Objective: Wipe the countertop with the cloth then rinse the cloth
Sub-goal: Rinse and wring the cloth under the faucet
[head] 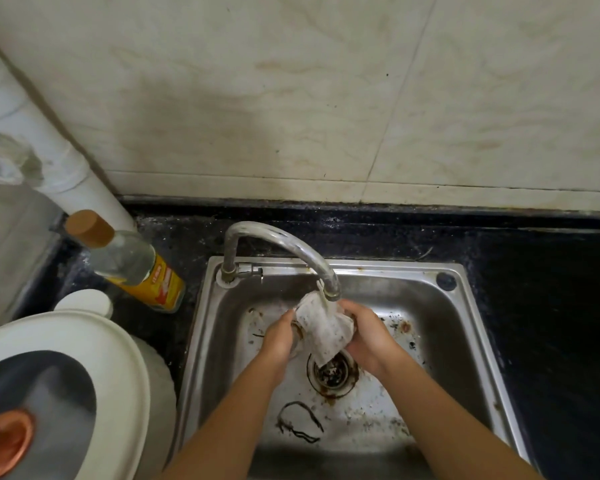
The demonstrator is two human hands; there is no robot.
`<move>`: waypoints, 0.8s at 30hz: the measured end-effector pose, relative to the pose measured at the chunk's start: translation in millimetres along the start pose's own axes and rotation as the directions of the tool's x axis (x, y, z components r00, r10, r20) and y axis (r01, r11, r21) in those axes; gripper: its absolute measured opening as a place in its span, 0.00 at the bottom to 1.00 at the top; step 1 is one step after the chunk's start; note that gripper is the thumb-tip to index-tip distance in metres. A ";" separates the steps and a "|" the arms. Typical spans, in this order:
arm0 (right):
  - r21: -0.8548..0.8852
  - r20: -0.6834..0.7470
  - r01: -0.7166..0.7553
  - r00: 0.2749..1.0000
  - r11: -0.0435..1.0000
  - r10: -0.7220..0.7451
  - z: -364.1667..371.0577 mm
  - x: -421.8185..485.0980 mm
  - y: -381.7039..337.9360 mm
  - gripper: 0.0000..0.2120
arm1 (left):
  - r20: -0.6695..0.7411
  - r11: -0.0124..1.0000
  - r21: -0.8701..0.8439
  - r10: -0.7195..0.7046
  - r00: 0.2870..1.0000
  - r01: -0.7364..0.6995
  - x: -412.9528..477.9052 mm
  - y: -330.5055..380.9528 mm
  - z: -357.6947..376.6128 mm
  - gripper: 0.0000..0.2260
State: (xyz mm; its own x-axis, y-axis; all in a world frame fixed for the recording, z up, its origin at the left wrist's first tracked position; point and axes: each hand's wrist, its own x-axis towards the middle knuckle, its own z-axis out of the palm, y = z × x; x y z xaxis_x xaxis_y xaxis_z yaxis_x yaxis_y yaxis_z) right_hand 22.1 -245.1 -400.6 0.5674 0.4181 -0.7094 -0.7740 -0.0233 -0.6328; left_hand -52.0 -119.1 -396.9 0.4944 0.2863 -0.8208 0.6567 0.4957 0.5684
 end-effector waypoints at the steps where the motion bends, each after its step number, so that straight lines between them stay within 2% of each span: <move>1: 0.034 0.027 -0.013 1.000 0.999 0.012 -0.5 -0.3 -1.9 0.18 | 0.047 0.998 -0.051 -0.029 0.999 0.031 3.2 -1.9 0.0 0.19; 3: 0.049 0.089 -0.010 0.996 0.999 0.006 -1.7 -1.1 -4.9 0.19 | 0.104 0.993 -0.112 -0.034 0.994 0.046 7.0 -5.3 -0.3 0.17; 5: -0.010 0.129 0.018 0.991 1.000 -0.016 -4.7 -1.1 -4.5 0.18 | 0.095 0.990 -0.138 0.029 0.995 -0.016 9.7 -6.7 0.5 0.13; 6: -0.061 0.098 0.033 0.995 0.998 -0.027 -5.9 -0.1 -3.8 0.17 | 0.062 0.990 -0.127 0.077 0.995 -0.069 10.4 -5.9 1.3 0.11; 9: -0.237 -0.136 0.047 0.987 0.970 -0.081 -3.7 -0.2 -7.7 0.10 | -0.086 0.982 0.002 0.188 0.978 -0.189 6.2 1.8 3.1 0.05; 10: -0.282 -0.173 0.043 0.980 0.958 -0.095 -3.3 0.4 -8.5 0.08 | -0.105 0.976 0.025 0.216 0.971 -0.214 5.8 4.2 2.2 0.05; 13: -0.246 -0.165 0.031 0.983 0.969 -0.073 -0.9 -0.6 -11.5 0.08 | -0.036 0.963 0.013 0.269 0.962 -0.269 2.6 10.4 -0.9 0.06; 15: -0.218 -0.152 0.044 0.985 0.975 -0.079 3.1 -1.9 -11.6 0.08 | 0.041 0.958 0.065 0.278 0.960 -0.281 4.2 7.7 0.0 0.07; 16: -0.269 -0.154 0.059 0.983 0.961 -0.104 5.1 -2.0 -9.4 0.08 | 0.047 0.952 0.110 0.283 0.958 -0.286 6.2 4.8 2.7 0.07; 18: -0.445 -0.116 0.137 0.971 0.885 -0.209 12.4 -5.5 -1.4 0.12 | -0.022 0.942 0.182 0.292 0.956 -0.284 8.6 1.0 12.6 0.05; 21: -0.599 0.024 0.324 0.921 0.732 -0.388 21.3 -8.3 18.6 0.17 | -0.122 0.956 0.158 0.267 0.956 -0.247 7.1 -0.8 29.0 0.13; 23: -0.659 -0.021 0.347 0.879 0.668 -0.477 20.0 -4.3 21.8 0.19 | -0.093 0.971 0.125 0.218 0.972 -0.206 4.1 -2.8 35.8 0.18; 24: -0.670 -0.078 0.322 0.866 0.669 -0.494 18.0 -0.6 20.5 0.22 | -0.070 0.977 0.104 0.195 0.978 -0.187 2.1 -3.6 37.8 0.20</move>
State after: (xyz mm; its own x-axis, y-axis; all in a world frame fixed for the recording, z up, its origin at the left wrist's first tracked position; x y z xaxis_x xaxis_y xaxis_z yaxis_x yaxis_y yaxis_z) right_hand 0.8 -229.4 -407.5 0.8955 0.3031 -0.3258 -0.1470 -0.4894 -0.8596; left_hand -31.8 -151.4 -398.4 0.5720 0.4336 -0.6962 0.6080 0.3456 0.7148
